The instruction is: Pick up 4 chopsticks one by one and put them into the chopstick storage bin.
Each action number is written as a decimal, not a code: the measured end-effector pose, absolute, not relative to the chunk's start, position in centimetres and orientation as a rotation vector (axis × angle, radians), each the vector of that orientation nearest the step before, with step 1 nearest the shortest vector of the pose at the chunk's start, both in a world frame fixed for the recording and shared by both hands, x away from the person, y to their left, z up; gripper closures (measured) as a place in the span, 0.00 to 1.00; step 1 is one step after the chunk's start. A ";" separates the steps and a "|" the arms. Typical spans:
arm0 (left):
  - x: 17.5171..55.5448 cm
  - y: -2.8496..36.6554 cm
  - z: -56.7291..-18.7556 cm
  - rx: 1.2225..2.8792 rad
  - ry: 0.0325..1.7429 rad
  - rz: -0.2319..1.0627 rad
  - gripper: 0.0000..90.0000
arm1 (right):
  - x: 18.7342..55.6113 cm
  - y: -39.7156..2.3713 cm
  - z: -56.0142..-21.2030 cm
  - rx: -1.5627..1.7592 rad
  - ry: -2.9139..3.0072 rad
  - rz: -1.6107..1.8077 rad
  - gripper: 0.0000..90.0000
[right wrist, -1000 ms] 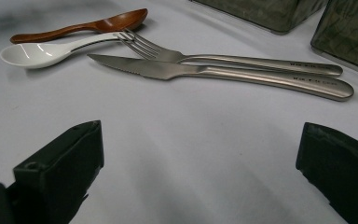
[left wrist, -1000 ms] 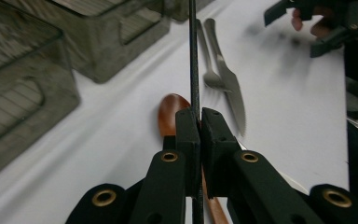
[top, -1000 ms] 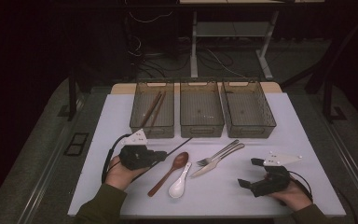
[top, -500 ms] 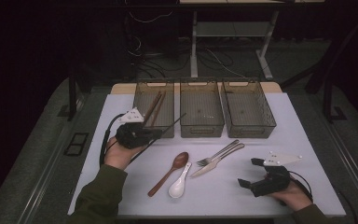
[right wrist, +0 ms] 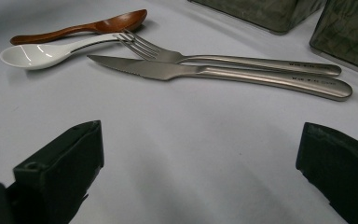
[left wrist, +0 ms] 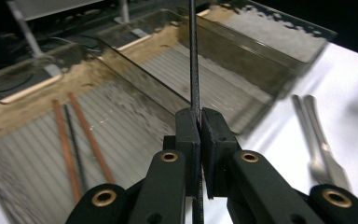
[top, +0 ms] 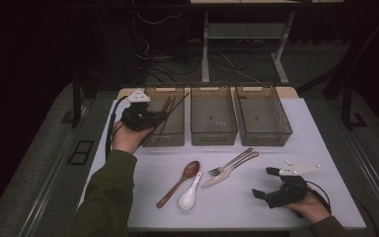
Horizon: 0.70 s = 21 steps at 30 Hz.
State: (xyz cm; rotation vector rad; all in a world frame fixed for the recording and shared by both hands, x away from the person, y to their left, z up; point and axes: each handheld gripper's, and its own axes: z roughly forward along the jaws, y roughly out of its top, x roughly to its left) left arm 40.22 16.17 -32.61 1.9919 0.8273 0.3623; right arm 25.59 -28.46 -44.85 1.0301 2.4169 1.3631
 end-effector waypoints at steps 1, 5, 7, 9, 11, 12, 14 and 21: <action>40.6 16.1 -32.5 1.994 0.836 0.372 0.95 | 25.6 -28.5 -44.9 1.029 2.416 1.363 0.01; 42.2 16.1 -32.4 1.988 0.863 0.398 0.95 | 25.6 -28.5 -44.9 1.026 2.417 1.364 0.01; 43.0 15.9 -32.4 1.981 0.880 0.415 0.95 | 25.6 -28.5 -44.9 1.030 2.416 1.365 0.01; 43.7 15.8 -32.5 1.983 0.887 0.433 0.95 | 25.6 -28.5 -44.8 1.029 2.415 1.366 0.01; 44.4 15.7 -32.7 1.973 0.902 0.451 0.95 | 25.6 -28.5 -44.8 1.029 2.416 1.365 0.01; 44.7 15.6 -32.8 1.962 0.909 0.457 0.95 | 25.6 -28.5 -44.9 1.028 2.417 1.366 0.01; 45.4 15.7 -33.1 1.949 0.920 0.459 0.95 | 25.6 -28.4 -44.9 1.020 2.417 1.368 0.01; 47.2 15.8 -34.1 1.903 0.965 0.475 0.95 | 25.6 -28.4 -44.9 1.021 2.423 1.366 0.01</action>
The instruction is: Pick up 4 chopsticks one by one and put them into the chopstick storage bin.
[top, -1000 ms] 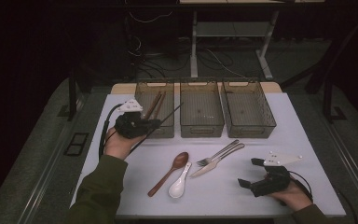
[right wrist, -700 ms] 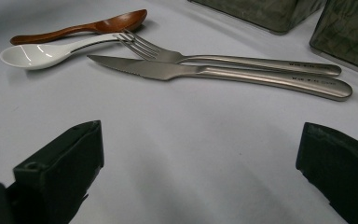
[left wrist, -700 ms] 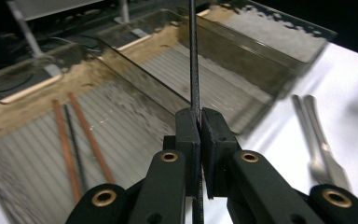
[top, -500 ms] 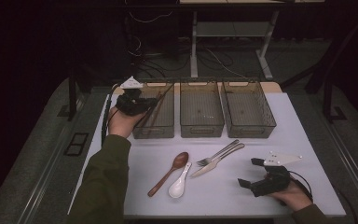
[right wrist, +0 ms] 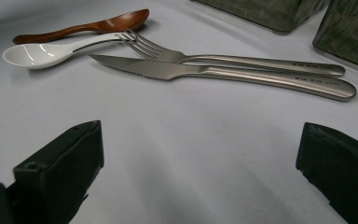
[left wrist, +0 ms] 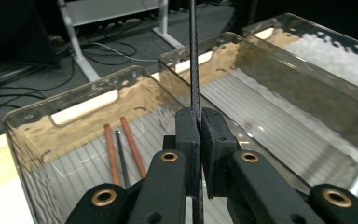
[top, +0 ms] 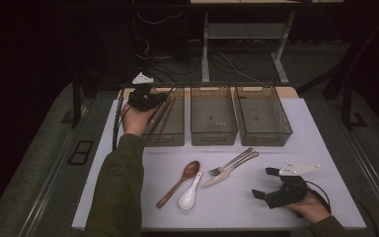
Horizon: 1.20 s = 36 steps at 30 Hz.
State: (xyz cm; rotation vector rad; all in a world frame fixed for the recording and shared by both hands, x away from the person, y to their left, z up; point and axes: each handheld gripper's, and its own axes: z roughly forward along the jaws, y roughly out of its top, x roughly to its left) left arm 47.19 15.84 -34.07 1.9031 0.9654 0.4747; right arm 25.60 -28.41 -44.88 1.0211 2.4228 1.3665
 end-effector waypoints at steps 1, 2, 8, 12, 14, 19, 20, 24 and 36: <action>47.4 15.9 -34.3 1.904 0.970 0.480 0.95 | 25.6 -28.4 -44.9 1.022 2.422 1.366 0.01; 47.6 16.0 -34.6 1.912 0.975 0.485 0.95 | 25.6 -28.4 -44.9 1.021 2.423 1.367 0.01; 48.3 16.1 -36.5 1.928 1.034 0.454 0.95 | 25.6 -28.4 -44.9 1.019 2.429 1.363 0.01; 48.7 15.7 -37.7 1.950 1.071 0.443 0.95 | 25.6 -28.3 -44.9 1.016 2.431 1.361 0.01; 48.7 15.4 -37.8 1.976 1.086 0.467 0.95 | 25.6 -28.3 -44.9 1.017 2.430 1.361 0.01; 48.9 15.4 -37.9 1.963 1.132 0.462 0.94 | 25.5 -28.4 -44.9 1.018 2.430 1.363 0.01; 49.0 15.5 -37.9 1.962 1.134 0.458 0.94 | 25.5 -28.3 -44.9 1.016 2.430 1.364 0.01; 49.0 15.6 -37.9 1.953 1.143 0.447 0.88 | 25.5 -28.4 -44.9 1.015 2.429 1.365 0.01; 48.8 15.8 -37.8 1.970 1.141 0.456 0.70 | 25.5 -28.3 -44.9 1.018 2.432 1.361 0.01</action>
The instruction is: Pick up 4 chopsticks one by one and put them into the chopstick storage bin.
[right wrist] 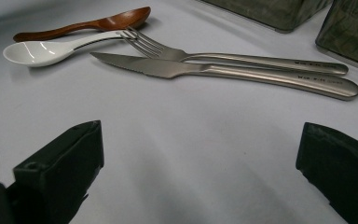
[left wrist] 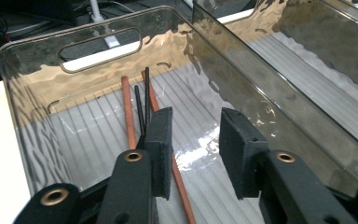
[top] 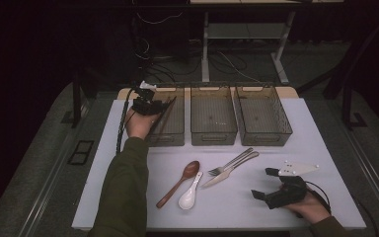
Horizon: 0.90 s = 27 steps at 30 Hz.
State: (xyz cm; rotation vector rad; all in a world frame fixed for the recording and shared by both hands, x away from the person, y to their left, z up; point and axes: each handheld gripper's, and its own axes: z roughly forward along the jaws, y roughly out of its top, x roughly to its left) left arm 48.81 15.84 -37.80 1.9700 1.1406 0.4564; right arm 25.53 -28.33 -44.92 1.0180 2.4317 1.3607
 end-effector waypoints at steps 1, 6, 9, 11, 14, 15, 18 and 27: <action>48.8 15.9 -37.8 1.964 1.142 0.454 0.69 | 25.5 -28.3 -44.9 1.018 2.431 1.360 0.01; 48.6 16.1 -37.4 1.962 1.114 0.437 0.61 | 25.6 -28.4 -44.9 1.022 2.429 1.362 0.01; 48.4 16.1 -37.1 1.952 1.102 0.422 0.56 | 25.6 -28.4 -44.9 1.024 2.428 1.365 0.01; 48.3 16.2 -36.9 1.960 1.083 0.411 0.53 | 25.7 -28.4 -44.9 1.029 2.425 1.368 0.01; 47.9 16.1 -36.6 1.964 1.055 0.385 0.50 | 25.8 -28.5 -45.0 1.033 2.425 1.366 0.01; 47.7 16.1 -36.5 1.970 1.037 0.386 0.49 | 25.8 -28.5 -44.9 1.033 2.424 1.367 0.01; 46.9 16.0 -35.9 1.974 1.008 0.378 0.45 | 25.8 -28.5 -44.9 1.031 2.421 1.371 0.01; 43.1 15.2 -35.7 1.972 0.910 0.329 0.36 | 25.9 -28.5 -45.0 1.028 2.426 1.368 0.01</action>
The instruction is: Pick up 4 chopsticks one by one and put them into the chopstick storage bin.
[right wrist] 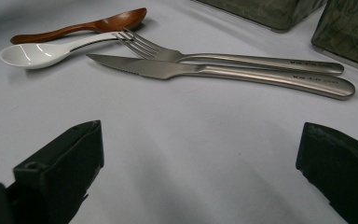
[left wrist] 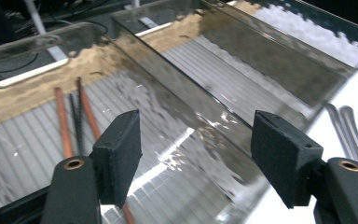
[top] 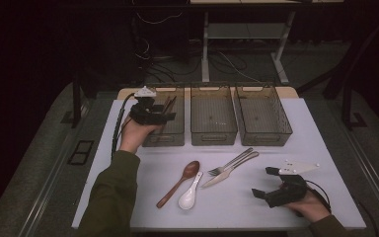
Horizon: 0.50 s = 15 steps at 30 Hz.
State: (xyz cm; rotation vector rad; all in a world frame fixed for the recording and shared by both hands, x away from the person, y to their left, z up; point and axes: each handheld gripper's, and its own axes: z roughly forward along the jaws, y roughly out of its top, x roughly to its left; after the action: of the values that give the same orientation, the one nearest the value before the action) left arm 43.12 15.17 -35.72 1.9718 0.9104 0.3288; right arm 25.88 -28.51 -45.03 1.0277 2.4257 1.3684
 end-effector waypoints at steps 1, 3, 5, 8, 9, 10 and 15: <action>42.7 15.1 -35.8 1.983 0.896 0.324 0.35 | 25.9 -28.5 -45.0 1.028 2.427 1.367 0.01; 41.7 14.7 -35.9 1.985 0.876 0.316 0.32 | 25.8 -28.5 -45.0 1.026 2.428 1.367 0.01; 40.8 14.4 -36.0 1.998 0.855 0.314 0.29 | 25.8 -28.5 -44.9 1.028 2.420 1.369 0.01; 39.5 13.8 -36.2 2.011 0.832 0.307 0.25 | 25.9 -28.6 -44.9 1.033 2.417 1.372 0.01; 39.0 13.6 -36.3 2.013 0.825 0.303 0.24 | 25.9 -28.6 -44.9 1.034 2.417 1.373 0.01; 38.6 13.5 -36.4 2.015 0.814 0.303 0.23 | 25.9 -28.6 -44.9 1.033 2.417 1.373 0.01; 36.6 13.0 -37.3 2.009 0.786 0.297 0.20 | 25.9 -28.7 -44.9 1.038 2.413 1.380 0.01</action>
State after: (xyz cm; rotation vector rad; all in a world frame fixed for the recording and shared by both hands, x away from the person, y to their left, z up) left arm 36.57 12.96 -37.26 2.0088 0.7861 0.2967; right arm 25.90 -28.69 -44.86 1.0383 2.4127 1.3796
